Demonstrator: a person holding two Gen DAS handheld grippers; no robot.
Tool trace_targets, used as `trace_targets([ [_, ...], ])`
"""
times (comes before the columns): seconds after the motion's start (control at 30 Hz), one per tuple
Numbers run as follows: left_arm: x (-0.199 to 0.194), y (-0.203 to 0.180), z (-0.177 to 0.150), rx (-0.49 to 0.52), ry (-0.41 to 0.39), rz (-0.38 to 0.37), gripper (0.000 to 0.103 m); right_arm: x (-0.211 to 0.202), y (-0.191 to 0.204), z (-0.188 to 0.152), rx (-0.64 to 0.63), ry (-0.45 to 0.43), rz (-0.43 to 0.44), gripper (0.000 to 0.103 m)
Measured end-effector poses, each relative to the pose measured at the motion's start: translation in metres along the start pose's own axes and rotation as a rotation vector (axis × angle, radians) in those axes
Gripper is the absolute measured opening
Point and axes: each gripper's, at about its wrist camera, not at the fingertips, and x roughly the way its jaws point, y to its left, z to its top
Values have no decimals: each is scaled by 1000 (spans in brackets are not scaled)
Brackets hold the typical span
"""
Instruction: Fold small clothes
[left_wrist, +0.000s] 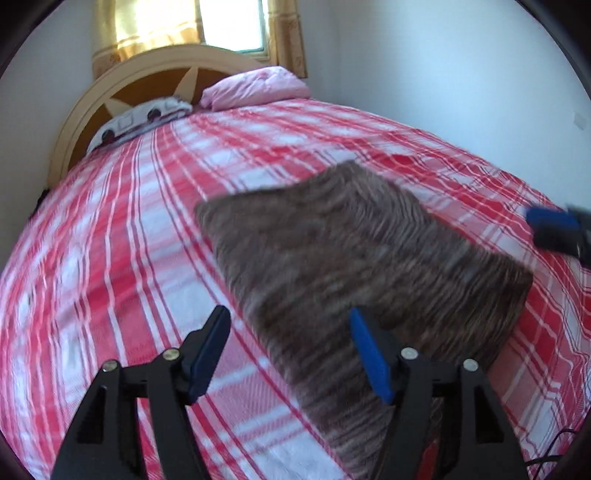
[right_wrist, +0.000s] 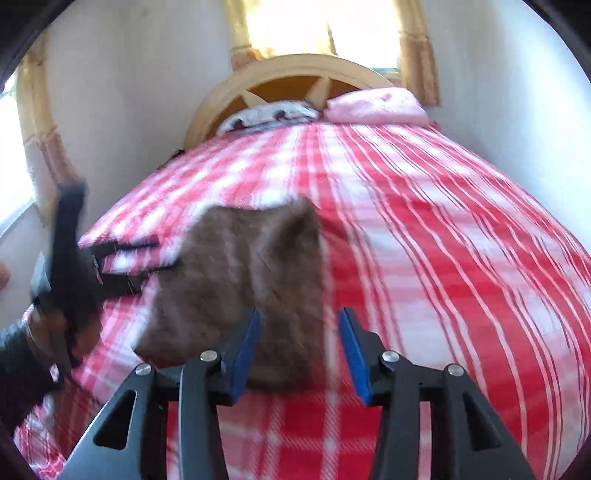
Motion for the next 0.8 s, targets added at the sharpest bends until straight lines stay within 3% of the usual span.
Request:
trace_targets([
  [0.23, 7, -3, -9, -22, -1, -37, 82, 70, 41, 45, -34, 94, 235, 46],
  [0.33, 8, -4, -17, -14, 11, -56, 86, 104, 40, 44, -57, 158, 128, 46],
  [0.43, 9, -5, -21, -15, 10, -62, 93, 130, 12, 36, 11, 234, 3, 45],
  [0.53, 11, -8, -24, -5, 18, -57, 94, 133, -17, 27, 61, 239, -55, 48],
  [0.57, 11, -8, -25, -6, 20, -56, 95, 133, -29, 23, 116, 244, -10, 48],
  [0.63, 11, -6, -25, -18, 19, -51, 97, 130, -42, 19, 159, 234, 44, 48],
  [0.8, 11, -4, -26, -36, 24, -47, 100, 96, -4, 37, -1, 110, -72, 48],
])
